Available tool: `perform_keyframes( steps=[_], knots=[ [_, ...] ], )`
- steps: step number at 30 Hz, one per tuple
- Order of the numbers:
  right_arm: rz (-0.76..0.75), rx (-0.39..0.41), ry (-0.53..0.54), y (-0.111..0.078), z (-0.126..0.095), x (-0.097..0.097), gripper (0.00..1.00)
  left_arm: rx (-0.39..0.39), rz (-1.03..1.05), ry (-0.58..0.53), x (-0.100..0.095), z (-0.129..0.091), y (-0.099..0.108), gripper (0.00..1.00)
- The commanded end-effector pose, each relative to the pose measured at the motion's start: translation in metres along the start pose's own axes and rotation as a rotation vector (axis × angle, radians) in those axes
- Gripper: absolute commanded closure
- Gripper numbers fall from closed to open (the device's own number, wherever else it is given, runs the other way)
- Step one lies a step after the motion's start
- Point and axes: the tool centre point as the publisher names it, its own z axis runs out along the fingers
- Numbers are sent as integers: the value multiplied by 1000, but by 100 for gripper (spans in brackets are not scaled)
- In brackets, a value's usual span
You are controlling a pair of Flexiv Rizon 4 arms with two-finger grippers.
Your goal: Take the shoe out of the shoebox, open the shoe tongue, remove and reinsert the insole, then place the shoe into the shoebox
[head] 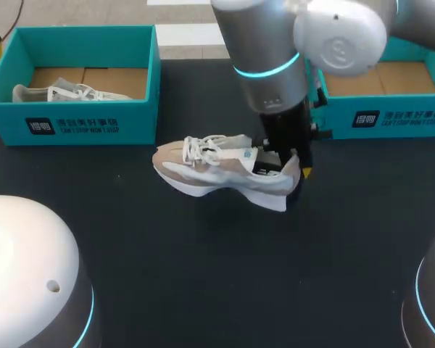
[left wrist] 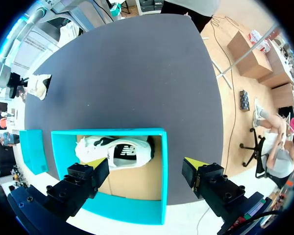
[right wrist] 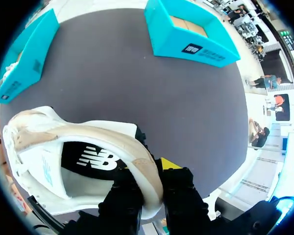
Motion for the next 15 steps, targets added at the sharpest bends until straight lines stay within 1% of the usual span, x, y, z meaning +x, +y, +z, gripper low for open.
perform_keyframes(
  steps=[1,3,6,7,9,11,13,15],
  knots=[
    [18,10,-20,-1,31,5,100,1,1,1,0,-1,0,0],
    [16,12,-13,-1,41,8,100,1,1,1,0,-1,0,0],
    [18,23,-45,-2,53,14,100,1,1,1,0,-1,0,0],
    [15,21,-37,-3,57,16,100,1,1,1,0,-1,0,0],
    [18,24,-42,-3,63,20,100,1,1,1,0,-1,0,0],
    [4,24,-75,-4,68,26,100,1,1,1,0,-1,0,0],
    [6,17,-59,-6,73,31,100,1,1,1,0,-1,0,0],
    [-4,10,-71,-7,76,36,100,1,1,1,0,-1,0,0]
  ],
)
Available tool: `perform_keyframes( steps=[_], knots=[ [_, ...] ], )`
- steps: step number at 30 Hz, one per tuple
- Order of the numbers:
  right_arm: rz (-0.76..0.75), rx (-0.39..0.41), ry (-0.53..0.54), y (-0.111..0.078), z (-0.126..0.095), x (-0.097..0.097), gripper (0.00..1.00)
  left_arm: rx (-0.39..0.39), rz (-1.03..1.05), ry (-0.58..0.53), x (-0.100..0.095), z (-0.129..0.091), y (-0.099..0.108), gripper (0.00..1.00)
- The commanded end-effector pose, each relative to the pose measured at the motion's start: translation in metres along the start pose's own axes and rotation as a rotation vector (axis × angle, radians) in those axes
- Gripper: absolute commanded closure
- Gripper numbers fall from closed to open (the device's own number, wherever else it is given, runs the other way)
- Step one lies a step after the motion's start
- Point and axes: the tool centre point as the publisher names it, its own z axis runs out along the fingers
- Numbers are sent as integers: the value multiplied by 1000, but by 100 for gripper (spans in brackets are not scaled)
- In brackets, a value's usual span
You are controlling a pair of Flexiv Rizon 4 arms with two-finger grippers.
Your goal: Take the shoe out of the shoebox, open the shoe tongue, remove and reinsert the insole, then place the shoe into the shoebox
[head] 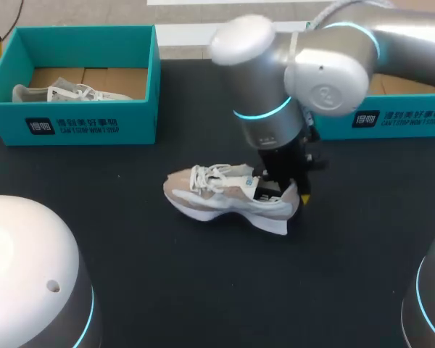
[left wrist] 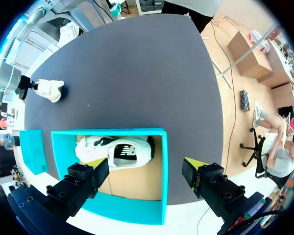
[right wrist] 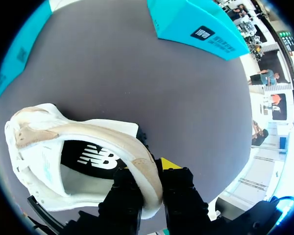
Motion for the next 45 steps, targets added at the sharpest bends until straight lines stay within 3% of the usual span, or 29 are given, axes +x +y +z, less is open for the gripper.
perform_keyframes(
  steps=[1,16,17,19,22,24,26,27,38,43,45],
  knots=[
    [-11,-5,-36,-3,7,20,100,1,1,1,0,-1,0,0],
    [-30,21,-38,-5,27,26,100,1,1,1,0,-1,0,0],
    [-29,22,-36,-6,28,26,95,1,1,1,0,-1,0,0],
    [-28,23,-31,-6,29,25,72,1,1,1,0,-1,0,0],
    [-31,21,-30,-6,25,24,58,1,1,1,0,-1,0,0],
    [-29,9,-21,-7,19,23,36,1,1,1,0,-1,0,0],
    [-36,-2,-15,-7,11,21,4,1,1,1,0,-1,0,0],
    [-38,-5,-9,-7,9,21,0,1,1,1,0,-1,0,0],
    [-140,-84,94,-8,-50,1,0,1,1,1,0,-1,0,0],
    [-254,-152,261,-8,-74,-12,0,1,1,1,0,-1,0,0],
    [-395,-199,325,-7,-81,-15,0,1,1,1,0,-1,0,0]
  ],
)
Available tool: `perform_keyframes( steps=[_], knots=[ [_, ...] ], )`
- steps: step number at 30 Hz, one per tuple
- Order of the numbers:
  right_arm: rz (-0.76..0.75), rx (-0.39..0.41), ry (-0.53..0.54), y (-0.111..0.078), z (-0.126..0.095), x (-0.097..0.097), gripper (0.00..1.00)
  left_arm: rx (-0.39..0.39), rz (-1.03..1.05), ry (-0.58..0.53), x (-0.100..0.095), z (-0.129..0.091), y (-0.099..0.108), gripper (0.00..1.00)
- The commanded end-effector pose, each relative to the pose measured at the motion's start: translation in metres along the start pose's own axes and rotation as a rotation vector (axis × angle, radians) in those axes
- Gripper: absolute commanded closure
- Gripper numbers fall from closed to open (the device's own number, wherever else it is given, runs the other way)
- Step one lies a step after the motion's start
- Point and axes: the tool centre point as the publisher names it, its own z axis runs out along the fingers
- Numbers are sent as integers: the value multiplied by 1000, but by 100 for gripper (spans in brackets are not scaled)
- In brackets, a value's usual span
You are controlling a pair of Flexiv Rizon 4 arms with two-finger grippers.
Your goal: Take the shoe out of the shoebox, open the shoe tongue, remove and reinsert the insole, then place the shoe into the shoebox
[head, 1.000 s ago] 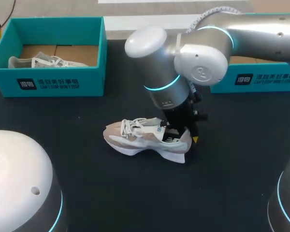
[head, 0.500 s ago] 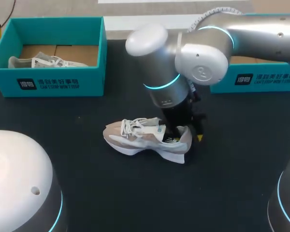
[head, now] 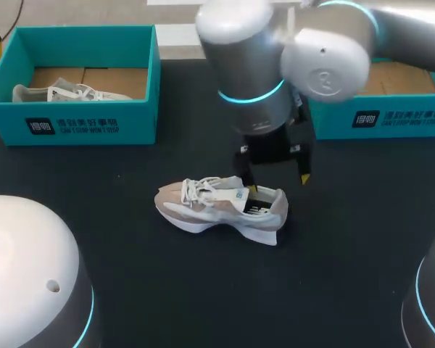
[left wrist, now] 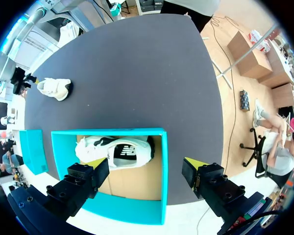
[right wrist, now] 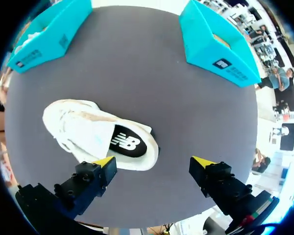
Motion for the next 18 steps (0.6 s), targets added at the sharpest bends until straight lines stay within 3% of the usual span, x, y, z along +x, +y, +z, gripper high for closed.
perform_keyframes(
  steps=[1,3,8,9,18],
  knots=[
    [-220,-116,202,-7,-17,-31,0,1,1,1,0,-1,0,0],
    [-389,-147,272,-7,-23,-34,0,1,1,1,0,-1,0,0],
    [-860,-192,260,-17,-43,-46,0,1,1,1,0,-1,0,0],
    [-884,-153,220,-20,-44,-52,0,1,1,1,0,-1,0,0],
    [-884,-153,220,-20,-44,-52,0,1,1,1,0,-1,0,0]
  ],
)
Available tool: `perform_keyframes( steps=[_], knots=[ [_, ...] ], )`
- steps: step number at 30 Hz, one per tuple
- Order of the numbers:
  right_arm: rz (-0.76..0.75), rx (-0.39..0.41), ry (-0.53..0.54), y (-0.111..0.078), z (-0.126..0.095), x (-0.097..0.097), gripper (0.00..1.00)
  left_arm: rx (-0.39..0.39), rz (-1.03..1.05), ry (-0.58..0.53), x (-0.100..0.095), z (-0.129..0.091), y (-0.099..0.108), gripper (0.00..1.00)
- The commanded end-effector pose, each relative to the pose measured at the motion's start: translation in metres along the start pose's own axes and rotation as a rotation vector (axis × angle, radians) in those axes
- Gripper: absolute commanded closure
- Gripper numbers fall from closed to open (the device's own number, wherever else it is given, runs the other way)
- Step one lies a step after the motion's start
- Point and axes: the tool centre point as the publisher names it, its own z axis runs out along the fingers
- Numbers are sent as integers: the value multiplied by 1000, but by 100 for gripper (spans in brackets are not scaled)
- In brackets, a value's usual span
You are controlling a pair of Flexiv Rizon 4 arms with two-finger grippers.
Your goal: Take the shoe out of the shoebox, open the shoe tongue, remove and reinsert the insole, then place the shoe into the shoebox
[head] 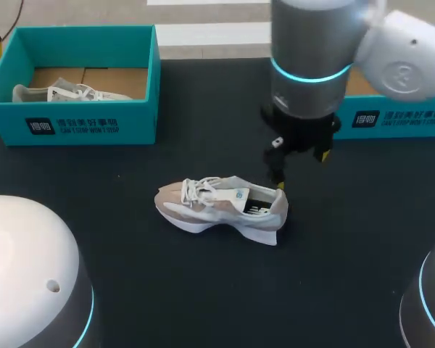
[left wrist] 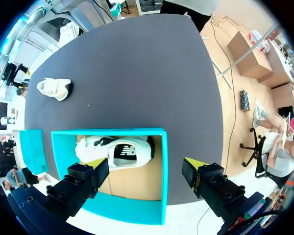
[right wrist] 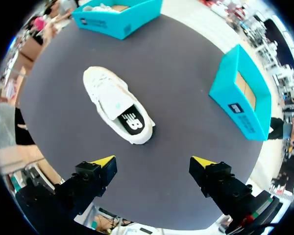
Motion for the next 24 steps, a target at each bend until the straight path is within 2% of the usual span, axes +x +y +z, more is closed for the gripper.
perform_keyframes(
  steps=[1,9,10,12,14,15,20,22,24],
  knots=[
    [-331,-39,108,-4,3,-6,0,1,1,1,0,-1,0,0],
    [-331,-39,108,-4,3,-6,0,1,1,1,0,-1,0,0],
    [-420,-133,118,-8,4,-6,0,1,1,1,0,-1,0,0],
    [-489,-204,114,-19,4,-7,0,1,1,1,0,-1,0,0],
    [-581,-331,135,-26,1,-7,0,1,1,1,0,-1,0,0],
    [-601,-324,131,-30,2,-9,0,1,1,1,0,-1,0,0],
    [-717,-449,172,-41,5,-17,0,1,1,1,0,-1,0,0],
    [-753,-521,204,-45,6,-23,0,1,1,1,0,-1,0,0],
    [-781,-538,229,-47,9,-30,0,1,1,1,0,-1,0,0]
  ],
)
